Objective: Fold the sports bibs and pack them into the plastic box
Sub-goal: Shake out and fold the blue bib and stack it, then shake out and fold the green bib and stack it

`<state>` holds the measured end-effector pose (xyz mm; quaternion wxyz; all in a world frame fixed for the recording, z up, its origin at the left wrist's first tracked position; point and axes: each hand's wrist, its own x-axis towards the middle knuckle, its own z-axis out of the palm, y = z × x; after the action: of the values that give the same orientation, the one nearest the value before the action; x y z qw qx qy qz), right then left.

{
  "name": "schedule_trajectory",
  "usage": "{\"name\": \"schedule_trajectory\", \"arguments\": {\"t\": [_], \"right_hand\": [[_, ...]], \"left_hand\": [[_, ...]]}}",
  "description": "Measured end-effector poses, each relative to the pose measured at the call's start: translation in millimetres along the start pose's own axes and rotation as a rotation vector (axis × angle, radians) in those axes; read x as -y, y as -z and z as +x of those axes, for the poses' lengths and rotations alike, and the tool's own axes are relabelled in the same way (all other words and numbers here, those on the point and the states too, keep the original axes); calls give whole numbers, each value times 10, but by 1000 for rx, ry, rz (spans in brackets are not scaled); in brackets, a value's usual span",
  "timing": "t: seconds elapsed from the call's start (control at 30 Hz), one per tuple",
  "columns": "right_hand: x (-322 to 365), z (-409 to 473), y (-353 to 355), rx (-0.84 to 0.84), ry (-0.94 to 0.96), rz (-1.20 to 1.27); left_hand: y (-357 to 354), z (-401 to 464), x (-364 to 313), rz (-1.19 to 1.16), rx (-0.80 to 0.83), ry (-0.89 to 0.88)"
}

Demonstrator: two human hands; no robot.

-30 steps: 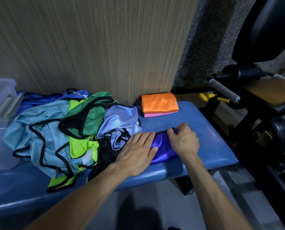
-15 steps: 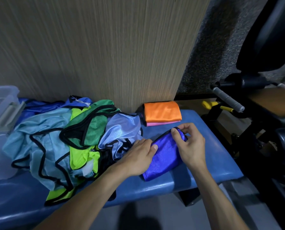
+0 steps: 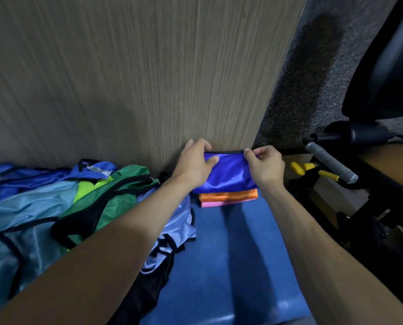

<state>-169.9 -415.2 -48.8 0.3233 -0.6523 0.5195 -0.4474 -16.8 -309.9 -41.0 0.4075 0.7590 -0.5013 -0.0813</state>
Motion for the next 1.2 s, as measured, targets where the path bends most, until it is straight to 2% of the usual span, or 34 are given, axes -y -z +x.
{"name": "schedule_trajectory", "arguments": {"t": [0.07,0.17,0.27,0.3,0.37,0.43,0.47,0.57,0.7,0.77,0.9,1.03,1.1,1.2], "right_hand": [[-94,132,-83,57,-42,-115],[-211,195,-125,116,-126,-274],[-190,174,-120,96,-82,-392],[-182,151,-120,68,25,-420],[-223,110,-121,36,402,-477],[-317,72,-125,155,712,-590],[-375,60,-139,244,764,-643],[-552,53,-169,393,720,-659],[-714,-19,-227,389,623,-458],[-724,-86,-246,373,550,-383],[-681,-103,-214,399,521,-370],[-588,-113,-127,386,551,-477],[-544,-149,-109,375,512,-556],[-513,-215,-118,386,440,-561]], "left_hand": [[-124,-8,73,146,-42,-66],[-254,-168,111,398,-152,-257],[-373,-253,192,523,-49,-409],[-408,-255,234,553,-11,-401],[-437,-252,299,553,22,-362],[-447,-259,317,535,61,-341],[-458,-260,331,518,82,-335],[-517,-246,433,358,129,-278],[-578,-259,518,91,137,-172],[-599,-259,527,87,145,-157],[-506,-215,495,63,197,-151],[-248,-270,415,14,5,-119],[-104,-301,437,-18,-95,0],[48,-313,505,-98,-98,231]]}}
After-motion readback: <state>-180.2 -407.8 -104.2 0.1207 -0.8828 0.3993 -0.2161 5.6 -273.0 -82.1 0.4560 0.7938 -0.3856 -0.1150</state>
